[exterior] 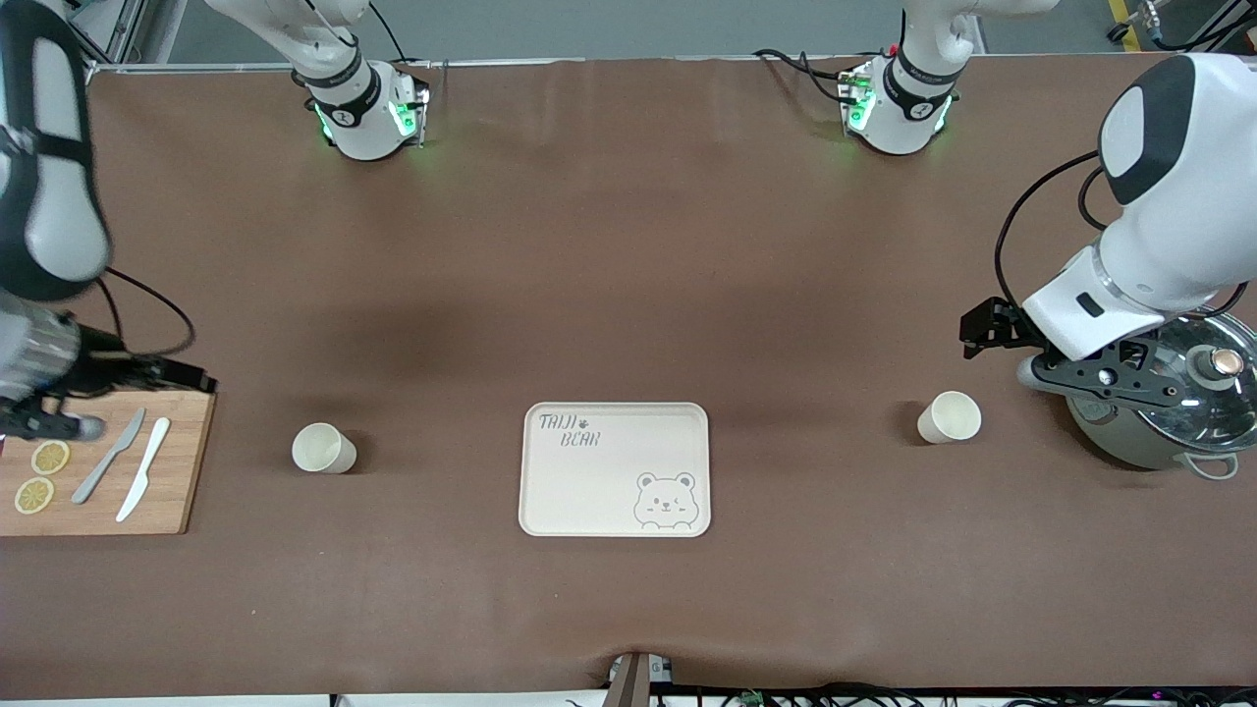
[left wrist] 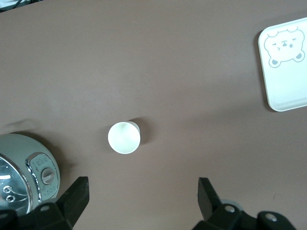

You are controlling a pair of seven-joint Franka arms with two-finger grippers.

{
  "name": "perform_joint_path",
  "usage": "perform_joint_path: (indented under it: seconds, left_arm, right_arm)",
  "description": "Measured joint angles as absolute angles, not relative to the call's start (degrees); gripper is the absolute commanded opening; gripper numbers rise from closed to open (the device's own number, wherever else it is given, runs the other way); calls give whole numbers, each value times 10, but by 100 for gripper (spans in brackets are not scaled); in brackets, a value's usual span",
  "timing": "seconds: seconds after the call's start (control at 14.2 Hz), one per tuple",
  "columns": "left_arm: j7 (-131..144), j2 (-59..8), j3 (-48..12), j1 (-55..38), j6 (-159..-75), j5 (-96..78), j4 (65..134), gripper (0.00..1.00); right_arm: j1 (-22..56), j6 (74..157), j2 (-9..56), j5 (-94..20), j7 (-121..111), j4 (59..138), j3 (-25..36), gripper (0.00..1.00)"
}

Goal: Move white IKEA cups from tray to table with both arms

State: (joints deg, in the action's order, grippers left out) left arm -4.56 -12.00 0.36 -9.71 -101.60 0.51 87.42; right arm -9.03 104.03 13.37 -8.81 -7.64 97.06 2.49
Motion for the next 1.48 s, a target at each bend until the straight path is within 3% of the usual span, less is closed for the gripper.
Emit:
perform_joint_path:
  seconds: [0.21,0.42,0.85,1.48]
  left_arm:
    - [-46,-120,4,-95,-1018,5,874,100]
    - [-46,-120,4,-96,-1018,5,874,100]
    - [-46,-120,4,-95,-1018,5,874,100]
    - [-46,-120,4,-95,-1018,5,875,100]
  right_arm:
    - [-118,960,43,-58,-76,970,26,100]
    - [-115,931,-6,-48,-22,974,14,100]
    - [3,985,-2,43,148,988,-22,100]
    - [2,988,1,45,155,976,-12,100]
